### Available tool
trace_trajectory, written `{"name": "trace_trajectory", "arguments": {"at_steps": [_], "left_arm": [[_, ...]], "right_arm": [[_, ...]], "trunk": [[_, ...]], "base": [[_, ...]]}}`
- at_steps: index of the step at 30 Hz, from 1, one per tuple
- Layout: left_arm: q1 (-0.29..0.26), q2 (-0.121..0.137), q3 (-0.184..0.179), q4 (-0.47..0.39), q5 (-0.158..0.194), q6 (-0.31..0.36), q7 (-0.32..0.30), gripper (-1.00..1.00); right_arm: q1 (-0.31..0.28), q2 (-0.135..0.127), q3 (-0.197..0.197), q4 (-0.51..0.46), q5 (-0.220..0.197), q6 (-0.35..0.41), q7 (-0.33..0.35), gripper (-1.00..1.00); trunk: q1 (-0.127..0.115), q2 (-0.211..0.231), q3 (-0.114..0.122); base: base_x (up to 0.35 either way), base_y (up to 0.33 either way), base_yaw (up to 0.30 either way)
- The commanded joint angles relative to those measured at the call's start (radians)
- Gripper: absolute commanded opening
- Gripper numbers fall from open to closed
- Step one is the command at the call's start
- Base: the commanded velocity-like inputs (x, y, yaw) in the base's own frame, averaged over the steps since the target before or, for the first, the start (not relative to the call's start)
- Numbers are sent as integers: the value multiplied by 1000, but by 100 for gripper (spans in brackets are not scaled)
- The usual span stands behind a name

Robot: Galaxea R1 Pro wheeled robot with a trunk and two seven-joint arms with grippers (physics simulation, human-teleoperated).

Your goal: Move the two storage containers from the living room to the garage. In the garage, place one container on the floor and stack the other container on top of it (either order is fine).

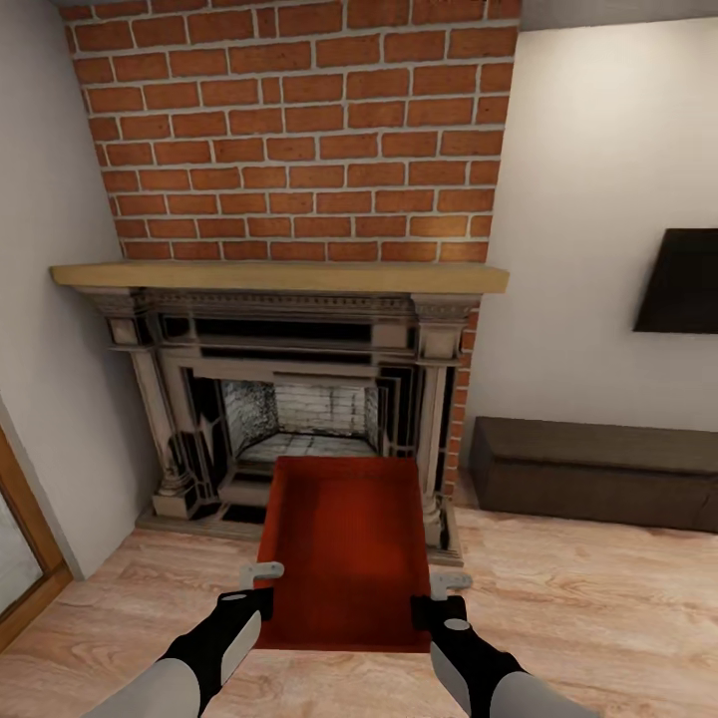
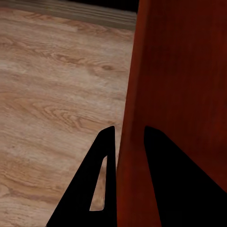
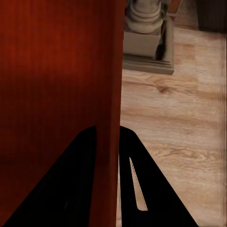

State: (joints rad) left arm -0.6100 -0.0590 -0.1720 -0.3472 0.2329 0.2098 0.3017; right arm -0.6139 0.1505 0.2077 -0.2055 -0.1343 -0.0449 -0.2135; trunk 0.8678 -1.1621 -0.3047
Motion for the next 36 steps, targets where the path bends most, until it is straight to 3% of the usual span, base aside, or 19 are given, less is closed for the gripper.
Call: {"name": "trace_trajectory", "arguments": {"at_steps": [1, 36], "left_arm": [[0, 2, 2, -6, -11, -61, 11, -100], [0, 2, -1, -5, -11, -65, 10, -100]], "right_arm": [[-1, -17, -39, 3, -53, -5, -6, -100], [-1, -17, -39, 3, -45, -6, -6, -100]], "trunk": [[0, -1, -1], [0, -1, -1]], "base": [[0, 0, -290], [0, 0, -290]]}}
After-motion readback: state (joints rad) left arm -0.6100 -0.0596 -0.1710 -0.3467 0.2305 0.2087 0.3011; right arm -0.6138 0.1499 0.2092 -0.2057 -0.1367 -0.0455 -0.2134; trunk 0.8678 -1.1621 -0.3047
